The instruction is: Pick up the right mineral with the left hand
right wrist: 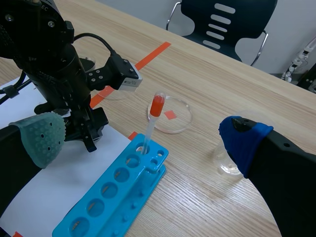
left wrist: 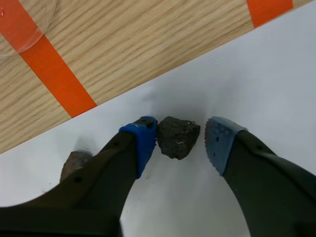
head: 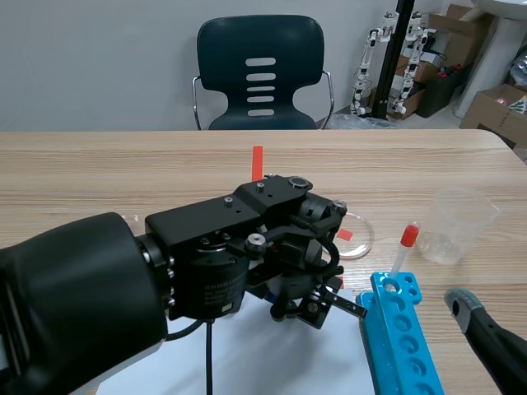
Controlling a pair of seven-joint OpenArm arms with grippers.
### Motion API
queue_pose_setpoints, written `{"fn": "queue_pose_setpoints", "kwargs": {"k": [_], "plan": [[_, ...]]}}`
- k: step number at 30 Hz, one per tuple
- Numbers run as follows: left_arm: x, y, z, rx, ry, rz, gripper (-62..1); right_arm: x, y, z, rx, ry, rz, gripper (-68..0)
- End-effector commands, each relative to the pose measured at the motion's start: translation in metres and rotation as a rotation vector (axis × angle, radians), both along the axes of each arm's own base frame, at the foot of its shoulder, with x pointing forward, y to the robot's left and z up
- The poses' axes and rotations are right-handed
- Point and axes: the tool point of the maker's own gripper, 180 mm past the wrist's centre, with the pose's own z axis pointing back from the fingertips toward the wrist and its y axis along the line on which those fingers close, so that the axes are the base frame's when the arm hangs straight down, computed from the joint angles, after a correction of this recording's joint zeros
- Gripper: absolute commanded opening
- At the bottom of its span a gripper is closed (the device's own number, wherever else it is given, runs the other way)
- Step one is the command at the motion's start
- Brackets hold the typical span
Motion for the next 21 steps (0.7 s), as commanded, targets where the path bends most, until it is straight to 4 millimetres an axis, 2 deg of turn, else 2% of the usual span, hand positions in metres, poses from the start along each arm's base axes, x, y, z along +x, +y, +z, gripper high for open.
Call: {"fn": "queue_pose_setpoints", "kwargs": {"k": [1,8,13,21], "plan": [[0.001,-0.013,0.008,-0.028,-0.005,-0.004,-39.8,0.004,0.002,0.009,0.012,-0.03,0.009,0.4],[0.0,-0.013,0.008,-0.027,-0.005,-0.004,-47.8,0.004,0.002,0.009,0.012,-0.03,0.009,0.4],[0.002,-0.014,0.008,-0.03,-0.013,-0.005,-48.1,0.004,0.002,0.009,0.012,-0.03,0.009,0.4],[0.017,-0.017,0.019,-0.09,-0.074,0.026,-47.7,0.004,0.002,0.009,0.012,-0.03,0.009,0.4]]}}
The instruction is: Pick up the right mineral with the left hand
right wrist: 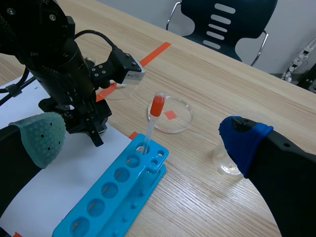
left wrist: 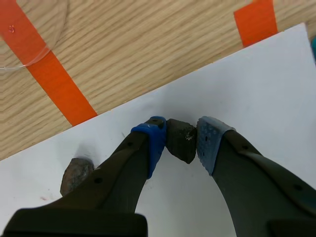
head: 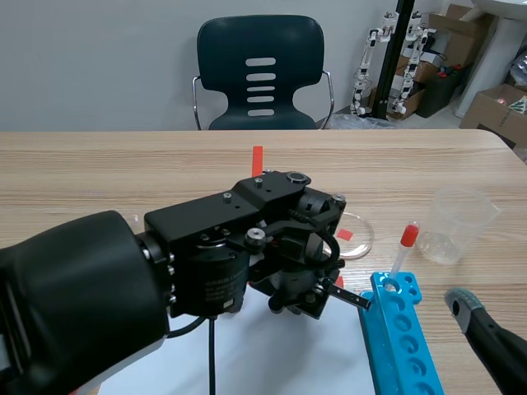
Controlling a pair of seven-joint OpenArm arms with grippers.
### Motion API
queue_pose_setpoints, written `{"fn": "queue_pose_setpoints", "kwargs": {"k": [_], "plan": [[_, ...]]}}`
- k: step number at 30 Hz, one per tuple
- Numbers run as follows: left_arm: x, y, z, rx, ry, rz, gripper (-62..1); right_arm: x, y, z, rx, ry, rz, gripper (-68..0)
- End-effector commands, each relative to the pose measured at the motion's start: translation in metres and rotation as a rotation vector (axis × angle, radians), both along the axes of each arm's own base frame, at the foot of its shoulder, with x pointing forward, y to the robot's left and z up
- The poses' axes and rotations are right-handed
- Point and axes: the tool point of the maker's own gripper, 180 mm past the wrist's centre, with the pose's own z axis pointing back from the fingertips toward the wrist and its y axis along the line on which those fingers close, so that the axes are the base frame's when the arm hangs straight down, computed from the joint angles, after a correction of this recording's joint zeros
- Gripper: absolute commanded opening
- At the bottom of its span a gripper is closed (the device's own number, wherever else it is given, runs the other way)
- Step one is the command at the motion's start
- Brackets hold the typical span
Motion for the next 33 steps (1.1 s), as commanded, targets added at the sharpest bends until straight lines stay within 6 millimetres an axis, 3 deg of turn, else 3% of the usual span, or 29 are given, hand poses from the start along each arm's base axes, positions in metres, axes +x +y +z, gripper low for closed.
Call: {"fn": "queue_pose_setpoints", "kwargs": {"k": [1,15,25,33], "plan": [[0.009,-0.012,0.016,-0.054,-0.045,0.005,-47.7,0.004,0.002,0.009,0.012,-0.03,0.009,0.4],[0.022,0.006,0.062,-0.237,-0.331,-0.003,-47.7,0.004,0.002,0.009,0.012,-0.03,0.009,0.4],[0.024,0.058,0.105,-0.352,-0.609,0.044,-47.7,0.004,0.002,0.009,0.012,-0.03,0.009,0.4],[0.003,0.074,0.144,-0.526,-0.771,-0.135,-47.7,0.004,0.002,0.009,0.012,-0.03,0.009,0.4]]}}
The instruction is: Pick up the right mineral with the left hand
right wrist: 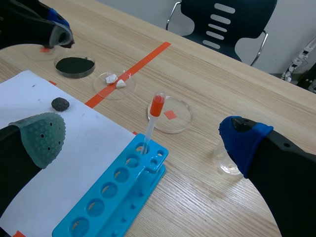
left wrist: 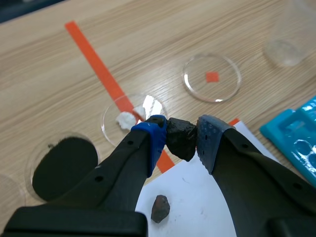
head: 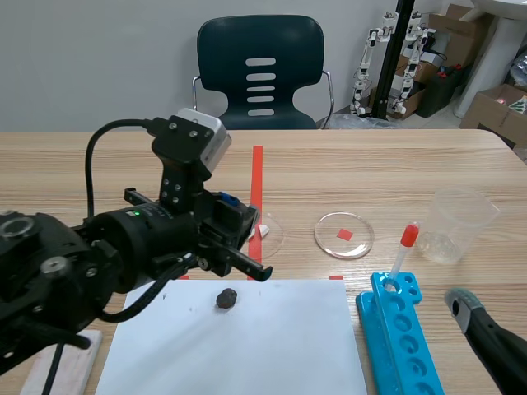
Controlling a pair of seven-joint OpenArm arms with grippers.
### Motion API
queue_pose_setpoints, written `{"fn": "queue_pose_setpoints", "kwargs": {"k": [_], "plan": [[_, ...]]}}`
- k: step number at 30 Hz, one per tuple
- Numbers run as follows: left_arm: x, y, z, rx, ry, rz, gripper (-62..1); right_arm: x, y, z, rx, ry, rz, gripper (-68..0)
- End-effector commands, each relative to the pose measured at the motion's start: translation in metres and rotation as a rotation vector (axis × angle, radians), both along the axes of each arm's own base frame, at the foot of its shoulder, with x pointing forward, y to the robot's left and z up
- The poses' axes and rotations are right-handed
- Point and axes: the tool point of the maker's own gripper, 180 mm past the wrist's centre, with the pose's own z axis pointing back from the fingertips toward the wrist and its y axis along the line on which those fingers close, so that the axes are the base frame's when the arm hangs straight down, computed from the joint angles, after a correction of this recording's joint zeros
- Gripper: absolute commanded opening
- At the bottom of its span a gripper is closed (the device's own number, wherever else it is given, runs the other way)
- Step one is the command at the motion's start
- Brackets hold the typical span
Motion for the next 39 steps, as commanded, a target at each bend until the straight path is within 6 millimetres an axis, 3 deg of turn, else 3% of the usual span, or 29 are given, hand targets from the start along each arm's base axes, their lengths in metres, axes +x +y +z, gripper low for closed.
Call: {"fn": "queue_pose_setpoints", "kwargs": {"k": [1,9,18,30,39], "plan": [[-0.004,0.001,0.011,-0.044,-0.041,-0.011,-47.7,0.004,0.002,0.009,0.012,-0.031,0.009,0.4],[-0.018,0.04,0.032,-0.128,-0.146,0.001,-47.7,0.004,0.002,0.009,0.012,-0.031,0.009,0.4],[-0.033,0.079,0.034,-0.119,-0.152,0.03,-47.7,0.004,0.002,0.009,0.012,-0.031,0.009,0.4],[-0.059,0.099,0.047,-0.109,-0.192,0.025,-47.7,0.004,0.002,0.009,0.012,-0.031,0.009,0.4],[-0.082,0.098,0.031,-0.072,-0.14,0.005,-47.7,0.004,0.002,0.009,0.012,-0.031,0.01,0.4]]}}
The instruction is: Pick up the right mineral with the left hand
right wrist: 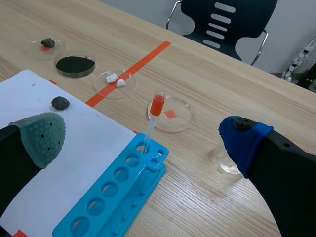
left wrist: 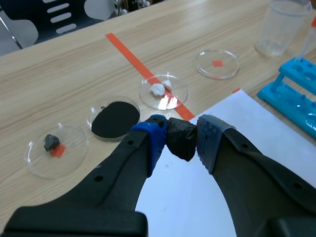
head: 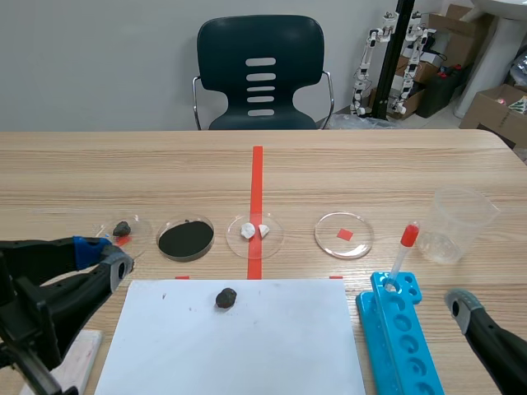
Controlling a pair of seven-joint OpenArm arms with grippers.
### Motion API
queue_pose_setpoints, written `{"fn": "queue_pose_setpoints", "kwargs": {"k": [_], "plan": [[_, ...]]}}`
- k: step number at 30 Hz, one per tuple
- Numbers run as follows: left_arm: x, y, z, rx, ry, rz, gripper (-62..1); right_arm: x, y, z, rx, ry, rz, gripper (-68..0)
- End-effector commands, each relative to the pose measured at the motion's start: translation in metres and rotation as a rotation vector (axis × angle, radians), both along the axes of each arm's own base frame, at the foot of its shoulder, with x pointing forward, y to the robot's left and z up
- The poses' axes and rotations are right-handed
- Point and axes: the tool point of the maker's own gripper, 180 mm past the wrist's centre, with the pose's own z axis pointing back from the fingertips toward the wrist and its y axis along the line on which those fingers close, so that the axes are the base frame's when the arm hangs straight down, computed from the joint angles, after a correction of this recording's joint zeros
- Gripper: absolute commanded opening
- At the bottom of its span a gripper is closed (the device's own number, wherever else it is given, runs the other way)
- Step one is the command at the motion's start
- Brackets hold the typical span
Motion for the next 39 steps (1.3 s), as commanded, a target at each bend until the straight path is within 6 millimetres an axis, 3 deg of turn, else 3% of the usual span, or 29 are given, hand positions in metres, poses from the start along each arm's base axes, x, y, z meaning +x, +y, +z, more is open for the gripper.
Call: {"fn": "queue_pose_setpoints", "kwargs": {"k": [1,39], "plan": [[0.0023,-0.0029,0.0098,-0.027,-0.027,0.001,-47.7,0.0037,0.0025,0.0092,0.013,-0.033,0.01,0.4],[0.0008,-0.0037,0.0059,0.017,-0.033,-0.018,-47.7,0.0036,0.0026,0.0092,0.013,-0.033,0.01,0.4]]}}
